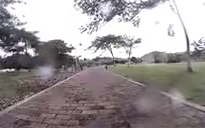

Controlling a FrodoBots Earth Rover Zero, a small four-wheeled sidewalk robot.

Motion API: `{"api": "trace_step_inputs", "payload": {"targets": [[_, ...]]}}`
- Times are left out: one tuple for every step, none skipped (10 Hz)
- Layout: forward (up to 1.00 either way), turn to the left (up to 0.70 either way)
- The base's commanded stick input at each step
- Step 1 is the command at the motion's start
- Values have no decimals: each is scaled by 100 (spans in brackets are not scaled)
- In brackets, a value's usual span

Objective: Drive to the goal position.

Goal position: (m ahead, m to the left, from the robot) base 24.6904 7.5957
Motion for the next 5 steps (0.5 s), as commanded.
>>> {"api": "trace_step_inputs", "payload": {"targets": [[70, 0], [70, 0], [70, 0], [70, 0], [70, 0]]}}
